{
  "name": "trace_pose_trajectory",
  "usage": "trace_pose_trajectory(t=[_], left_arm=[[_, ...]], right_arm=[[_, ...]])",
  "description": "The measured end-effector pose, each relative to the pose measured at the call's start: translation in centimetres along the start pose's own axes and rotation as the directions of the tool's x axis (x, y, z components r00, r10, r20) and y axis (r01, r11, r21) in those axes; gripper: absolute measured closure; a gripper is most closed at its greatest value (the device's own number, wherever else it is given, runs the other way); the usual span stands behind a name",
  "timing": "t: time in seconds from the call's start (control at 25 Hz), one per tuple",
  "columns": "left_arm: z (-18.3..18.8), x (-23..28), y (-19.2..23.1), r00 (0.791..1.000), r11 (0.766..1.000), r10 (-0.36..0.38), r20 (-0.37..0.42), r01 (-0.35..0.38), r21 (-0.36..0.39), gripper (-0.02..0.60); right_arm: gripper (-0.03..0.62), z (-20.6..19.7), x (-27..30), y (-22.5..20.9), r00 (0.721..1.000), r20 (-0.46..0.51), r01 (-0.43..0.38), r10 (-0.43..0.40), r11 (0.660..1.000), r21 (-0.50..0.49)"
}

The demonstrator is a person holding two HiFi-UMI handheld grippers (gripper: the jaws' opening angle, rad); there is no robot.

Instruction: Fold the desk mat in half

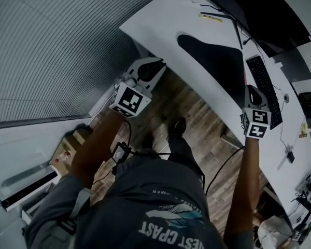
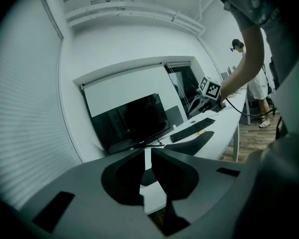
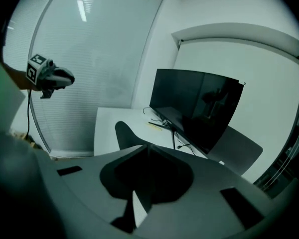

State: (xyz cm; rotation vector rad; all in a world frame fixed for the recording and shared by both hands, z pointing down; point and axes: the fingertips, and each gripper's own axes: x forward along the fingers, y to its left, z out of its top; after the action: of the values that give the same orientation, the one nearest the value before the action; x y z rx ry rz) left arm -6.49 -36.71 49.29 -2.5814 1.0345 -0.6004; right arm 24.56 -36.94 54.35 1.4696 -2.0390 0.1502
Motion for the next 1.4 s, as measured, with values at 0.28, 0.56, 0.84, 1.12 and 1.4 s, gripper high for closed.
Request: trace_pose_trajectory(t=[0.28,0.56,0.84,1.12,1.4], left_arm=[[2.3,-5.1,1.4,0.997,1.000,0.022,0.068,-0.021,-0.023,0.543],[4.2,-9.7,2.5,0.993,0.998,0.004,0.115,0.003,-0.056,0.546],[6.2,-13.4,2.1,0.988,0.997,-0.051,0.148,0.059,-0.053,0.546],[7.3,-17.7,1.4,0.979,0.996,-0.069,0.193,0.079,-0.044,0.546],[9.4,-20.6,1.5,0.962,0.995,-0.071,0.263,0.086,-0.047,0.546]], right_arm=[[0.562,6.9,-6.2,5.6,0.985,0.154,-0.081,0.078,0.997,0.013],[0.566,12.7,-12.0,10.5,0.956,0.268,-0.131,0.122,0.991,0.017],[0.568,15.8,-17.3,13.2,0.935,0.334,-0.132,0.121,0.991,0.009],[0.568,17.4,-21.7,16.6,0.915,0.382,-0.138,0.128,0.990,0.000],[0.568,19.1,-24.8,18.7,0.897,0.424,-0.135,0.124,0.991,-0.004]])
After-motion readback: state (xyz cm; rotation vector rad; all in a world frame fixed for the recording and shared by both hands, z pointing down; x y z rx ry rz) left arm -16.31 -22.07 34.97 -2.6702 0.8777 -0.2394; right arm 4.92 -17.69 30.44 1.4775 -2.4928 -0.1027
